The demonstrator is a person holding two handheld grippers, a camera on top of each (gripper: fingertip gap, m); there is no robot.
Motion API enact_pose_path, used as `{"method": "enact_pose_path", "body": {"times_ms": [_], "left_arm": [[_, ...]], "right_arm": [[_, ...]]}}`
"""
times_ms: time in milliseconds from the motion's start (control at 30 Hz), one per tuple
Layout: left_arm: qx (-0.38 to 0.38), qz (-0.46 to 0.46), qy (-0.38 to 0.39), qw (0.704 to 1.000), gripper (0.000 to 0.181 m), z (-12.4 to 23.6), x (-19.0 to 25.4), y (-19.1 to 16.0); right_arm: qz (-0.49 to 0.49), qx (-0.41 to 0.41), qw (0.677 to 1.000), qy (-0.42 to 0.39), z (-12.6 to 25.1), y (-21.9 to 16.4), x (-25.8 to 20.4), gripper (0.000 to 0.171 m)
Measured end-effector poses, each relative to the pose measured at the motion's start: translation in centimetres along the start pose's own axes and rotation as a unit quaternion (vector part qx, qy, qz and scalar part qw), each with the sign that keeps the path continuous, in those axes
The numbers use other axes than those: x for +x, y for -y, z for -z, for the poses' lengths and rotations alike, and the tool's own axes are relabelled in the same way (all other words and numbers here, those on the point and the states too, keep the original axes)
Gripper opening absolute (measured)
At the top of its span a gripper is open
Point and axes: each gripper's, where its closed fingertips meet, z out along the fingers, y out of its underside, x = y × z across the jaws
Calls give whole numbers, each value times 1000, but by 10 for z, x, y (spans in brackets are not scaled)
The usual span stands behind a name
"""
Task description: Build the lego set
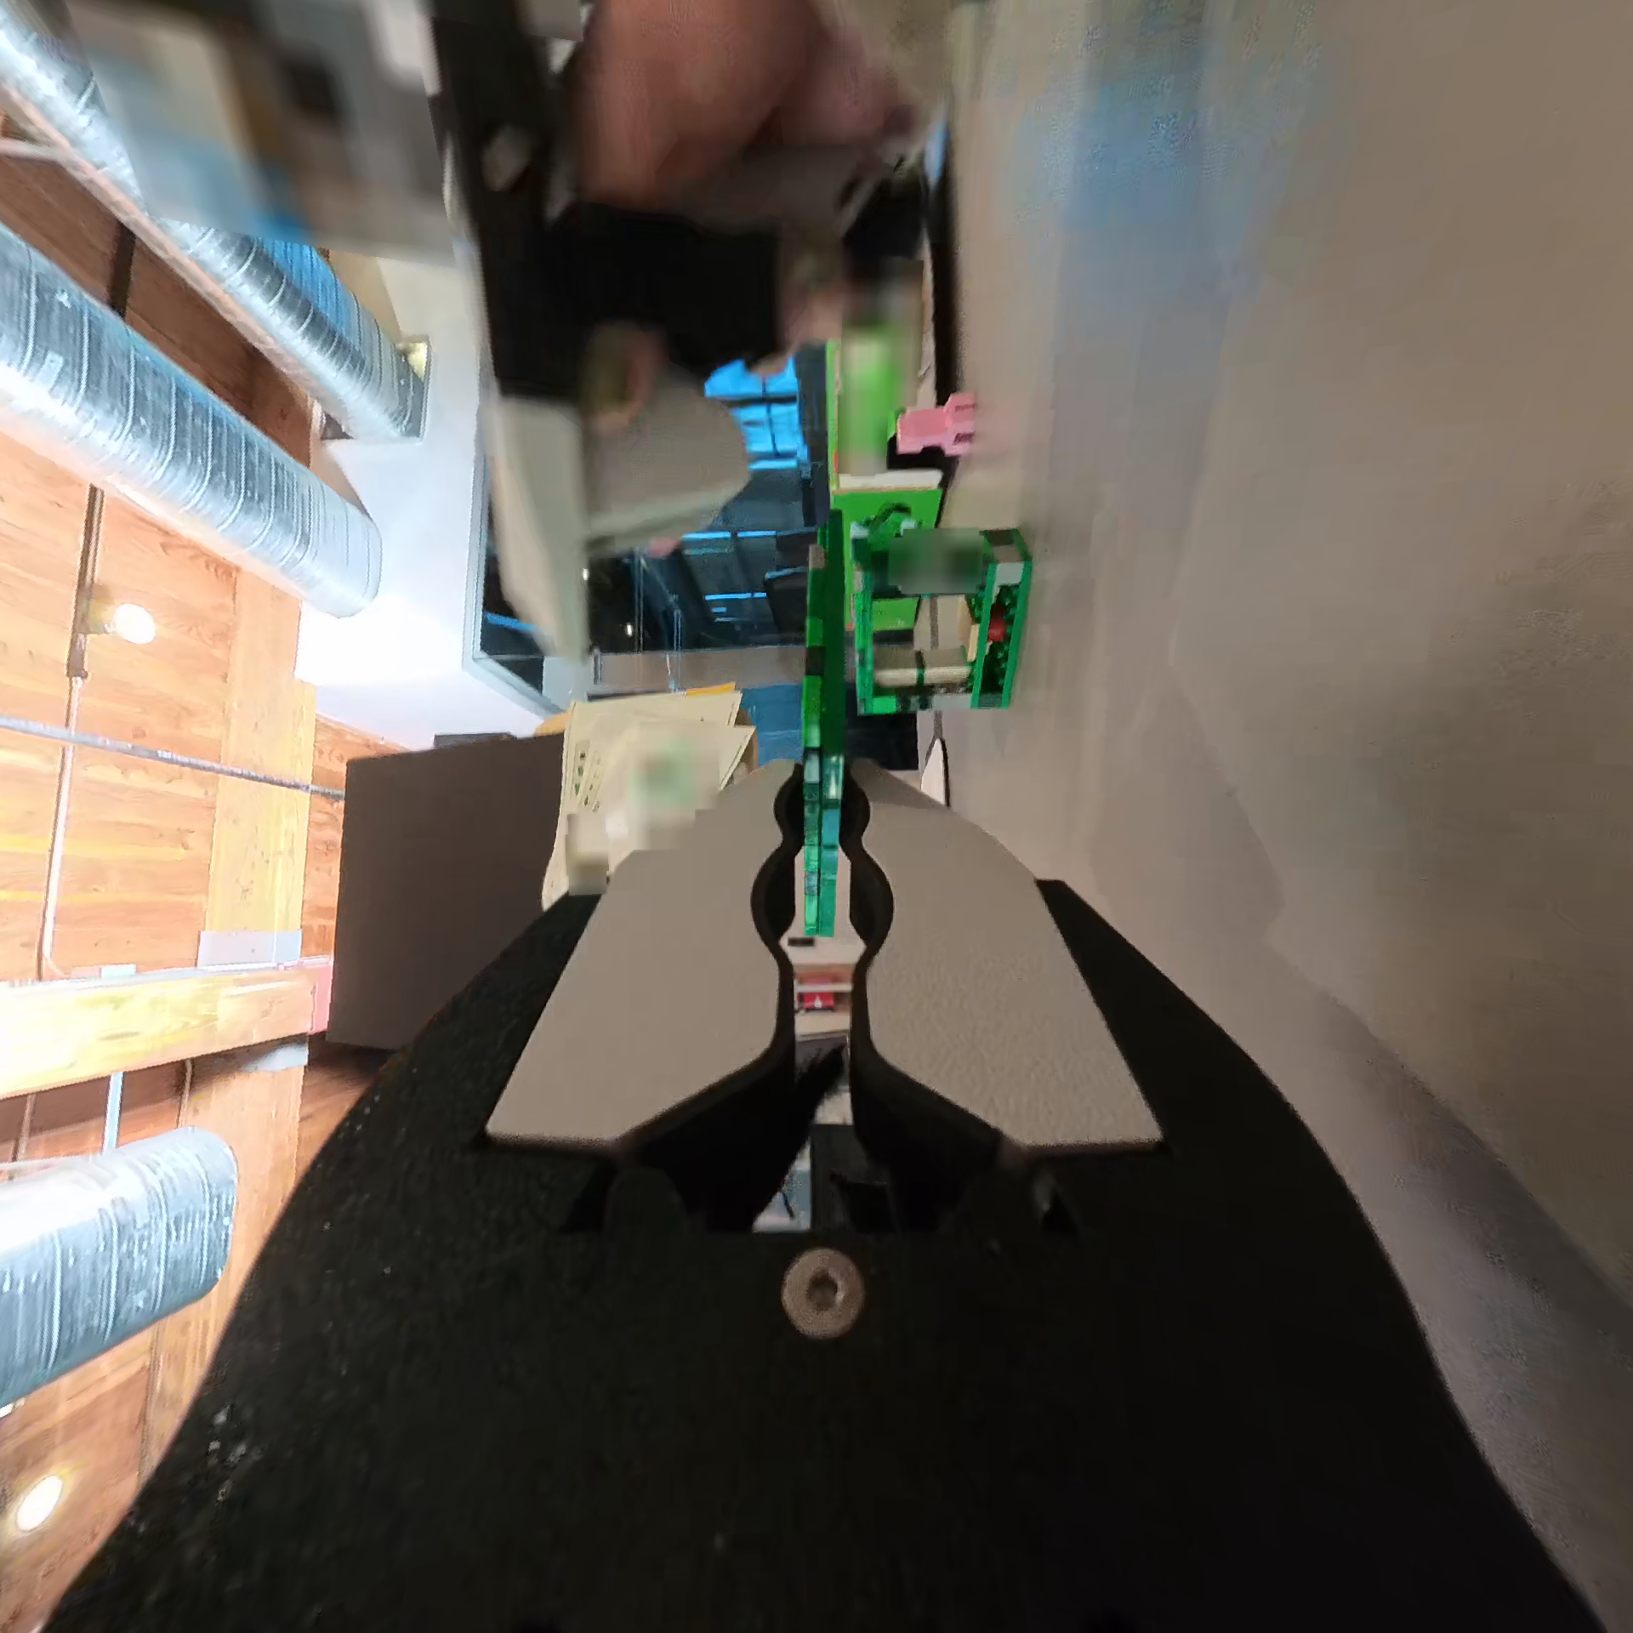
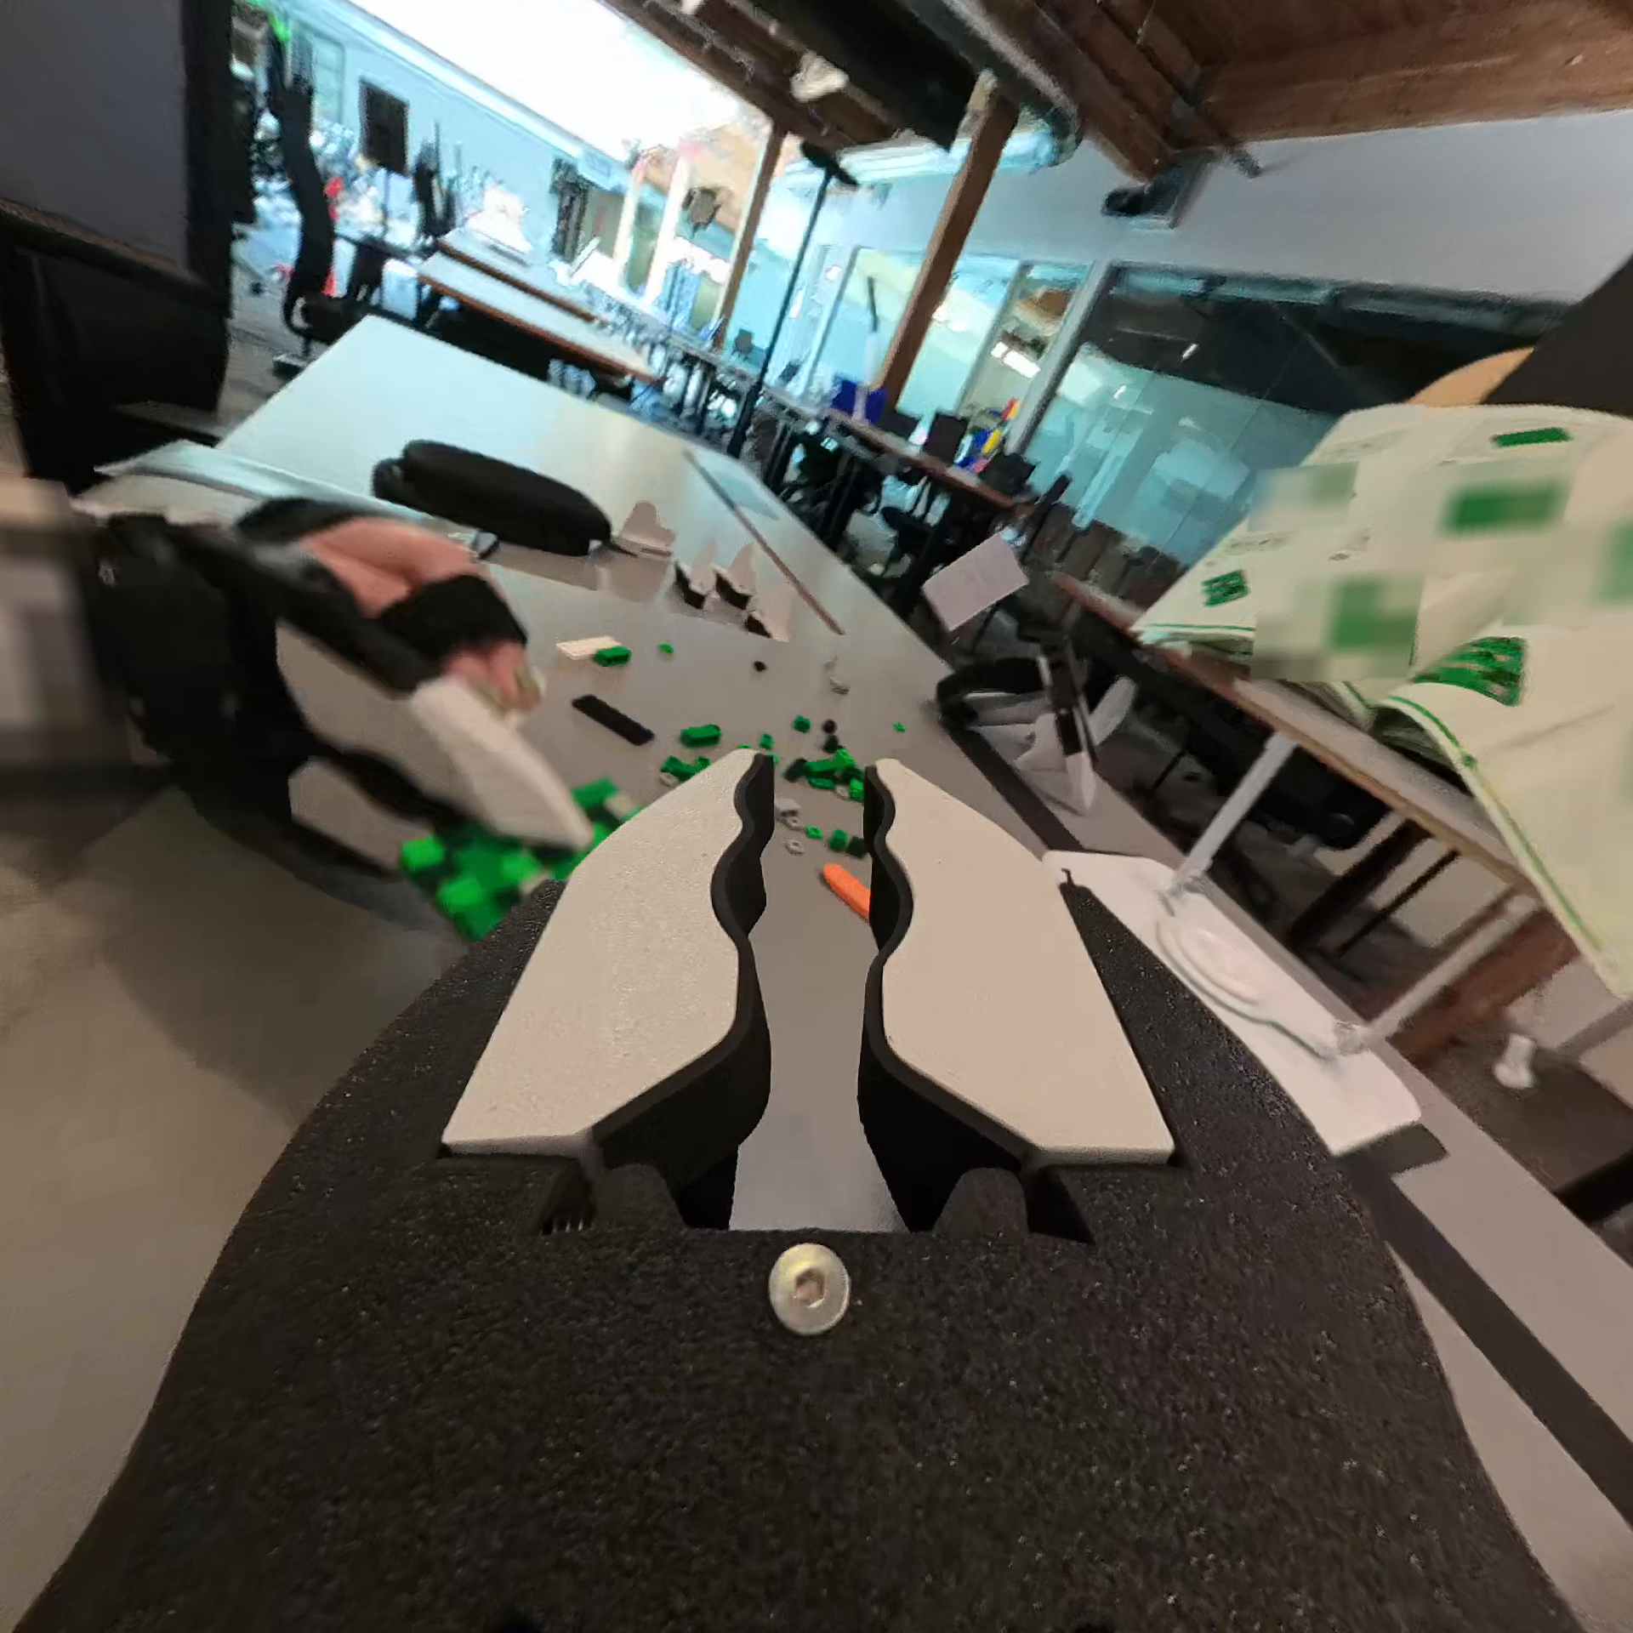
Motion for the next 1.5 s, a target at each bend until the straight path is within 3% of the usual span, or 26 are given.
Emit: {"method": "enact_pose_path", "body": {"times_ms": [167, 333, 433, 600, 767, 1100, 1300, 1400, 1500], "left_arm": [[27, -14, -17, 999, 6, -3, 11, 15], [30, -12, -25, 999, 6, -3, 16, 15], [31, -18, -28, 999, 6, -3, 18, 16], [34, -9, -26, 999, 6, -3, 15, 17], [33, -9, -25, 999, 6, -3, 14, 18], [33, -11, -30, 999, 6, -5, 17, 21], [34, -3, -37, 999, 6, -4, 20, 21], [28, 15, -40, 999, 6, -4, 18, 17], [22, 78, -29, 996, 6, -2, 6, 10]], "right_arm": [[-106, -181, 970, 119, -73, 3, 1, 17], [-233, -365, 867, 247, -160, -25, -26, 18], [-241, -459, 816, 257, -191, -53, -33, 18], [-234, -548, 752, 281, -208, -85, -49, 15], [-168, -593, 719, 320, -199, -104, -74, 15], [-102, -643, 703, 287, -203, -120, -85, 16], [-79, -638, 709, 291, -204, -118, -86, 7], [-90, -576, 748, 317, -197, -90, -83, 7], [-132, -461, 800, 361, -172, -37, -80, 7]]}}
